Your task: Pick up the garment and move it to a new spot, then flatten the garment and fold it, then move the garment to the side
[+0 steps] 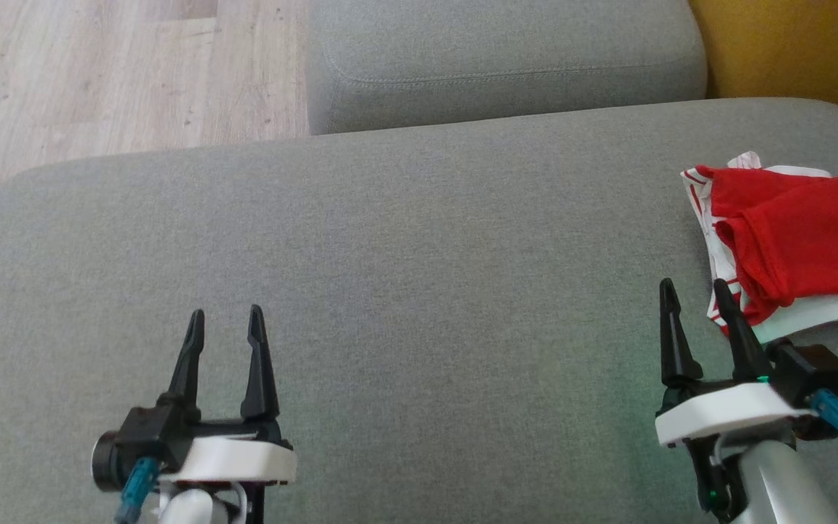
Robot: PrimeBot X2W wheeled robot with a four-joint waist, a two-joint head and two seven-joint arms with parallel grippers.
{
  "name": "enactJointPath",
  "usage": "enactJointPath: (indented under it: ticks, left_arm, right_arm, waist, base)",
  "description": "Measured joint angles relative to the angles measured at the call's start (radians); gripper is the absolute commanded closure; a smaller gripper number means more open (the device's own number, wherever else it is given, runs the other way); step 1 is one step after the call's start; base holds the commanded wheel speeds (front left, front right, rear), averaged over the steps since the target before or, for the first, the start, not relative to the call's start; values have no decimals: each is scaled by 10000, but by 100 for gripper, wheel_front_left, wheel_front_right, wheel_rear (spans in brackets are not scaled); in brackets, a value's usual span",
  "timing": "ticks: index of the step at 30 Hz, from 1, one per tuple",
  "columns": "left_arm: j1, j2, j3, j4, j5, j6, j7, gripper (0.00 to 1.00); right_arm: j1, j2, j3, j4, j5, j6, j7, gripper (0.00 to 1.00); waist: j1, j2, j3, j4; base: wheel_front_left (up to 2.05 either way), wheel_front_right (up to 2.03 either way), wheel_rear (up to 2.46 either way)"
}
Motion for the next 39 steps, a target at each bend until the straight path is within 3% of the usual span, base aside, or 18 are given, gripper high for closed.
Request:
enactJointPath:
  ticks: [21,22,27,39]
  left_arm:
    - [9,0,127,36,-163,4,0,0]
    - [10,0,123,107,-184,4,2,100]
    - [455,-2,98,848,-230,2,42,100]
    - [569,-2,249,882,-1501,-130,372,100]
  right_arm:
    - [1,0,48,-31,13,0,0,0]
    - [4,2,46,25,13,0,2,100]
    - [506,38,48,738,58,0,54,100]
    - [603,44,-79,650,1346,0,405,100]
  waist:
    - [0,0,45,0]
    - [0,0,48,-1]
    - [0,0,49,1]
    - [0,0,47,22]
  base:
    - [0,0,0]
    - [0,0,0]
    - [0,0,0]
    - [0,0,0]
